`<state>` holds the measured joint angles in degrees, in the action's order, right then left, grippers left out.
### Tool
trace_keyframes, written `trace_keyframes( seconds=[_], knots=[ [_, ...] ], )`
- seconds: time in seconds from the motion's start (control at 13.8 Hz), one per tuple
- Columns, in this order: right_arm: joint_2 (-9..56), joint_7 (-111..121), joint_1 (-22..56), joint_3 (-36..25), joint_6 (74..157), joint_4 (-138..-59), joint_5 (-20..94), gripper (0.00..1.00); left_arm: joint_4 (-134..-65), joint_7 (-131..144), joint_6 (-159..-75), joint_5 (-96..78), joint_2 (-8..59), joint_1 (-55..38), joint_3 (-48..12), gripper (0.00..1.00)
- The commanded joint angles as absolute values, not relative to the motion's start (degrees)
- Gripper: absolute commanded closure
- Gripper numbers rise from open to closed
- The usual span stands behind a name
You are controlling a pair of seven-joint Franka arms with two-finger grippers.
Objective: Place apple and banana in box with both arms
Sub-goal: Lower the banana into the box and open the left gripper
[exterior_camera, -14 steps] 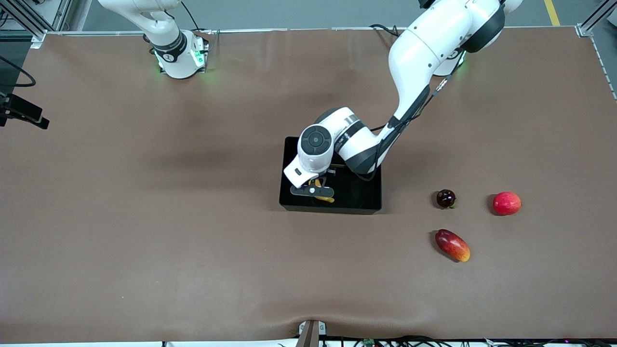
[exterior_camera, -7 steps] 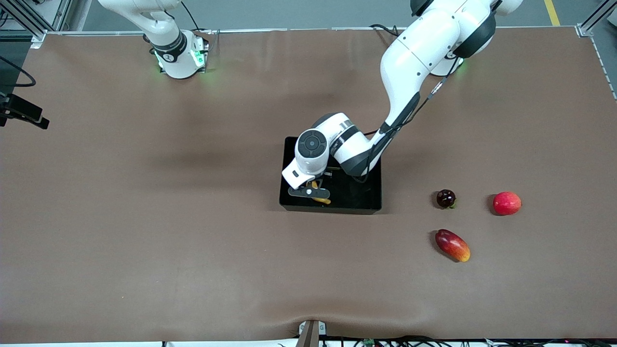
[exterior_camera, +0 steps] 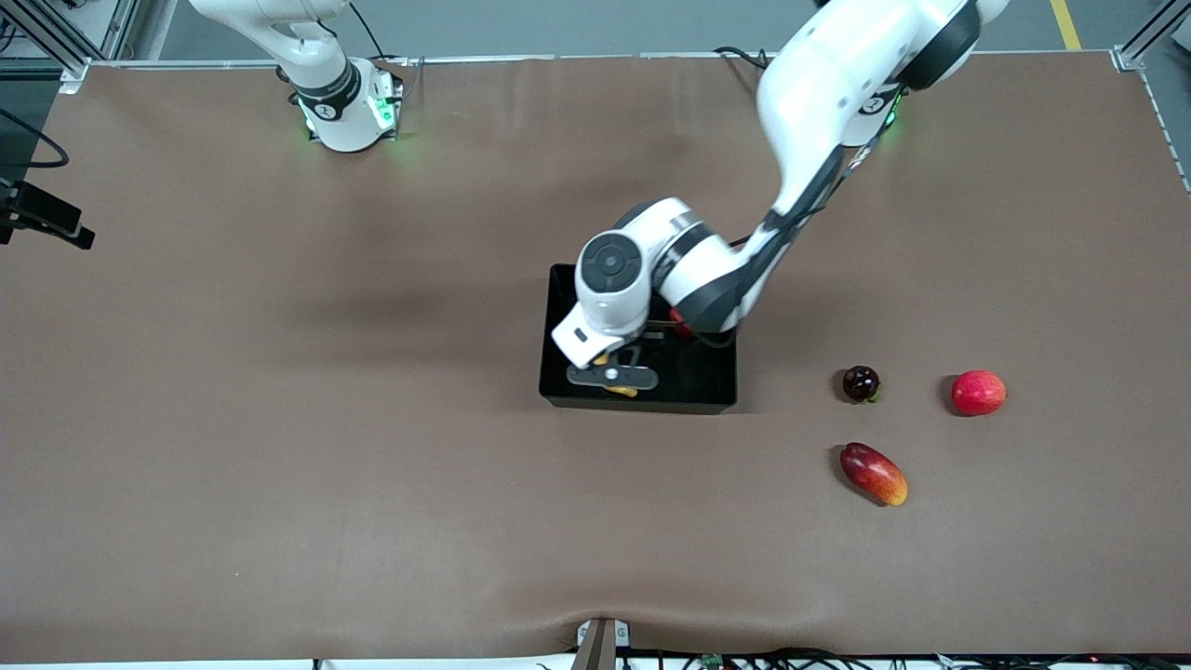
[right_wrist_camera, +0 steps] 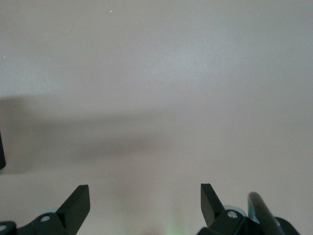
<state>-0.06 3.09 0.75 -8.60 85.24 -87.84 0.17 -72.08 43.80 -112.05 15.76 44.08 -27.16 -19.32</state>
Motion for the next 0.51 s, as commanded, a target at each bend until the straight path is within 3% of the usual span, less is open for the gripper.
trace_keyframes(
  seconds=[0.0,0.44],
  knots=[
    [0.44,3.08,0.18,-8.26,84.55,-86.75,-0.35,0.00,-74.88,40.79,-104.36,16.69,33.60,-21.38,-19.25,0.00],
    [0.44,2.99,0.18,-8.35,84.55,-86.75,-0.35,0.00,-74.88,27.88,-92.39,16.35,22.69,-2.67,-19.42,0.00]
  ],
)
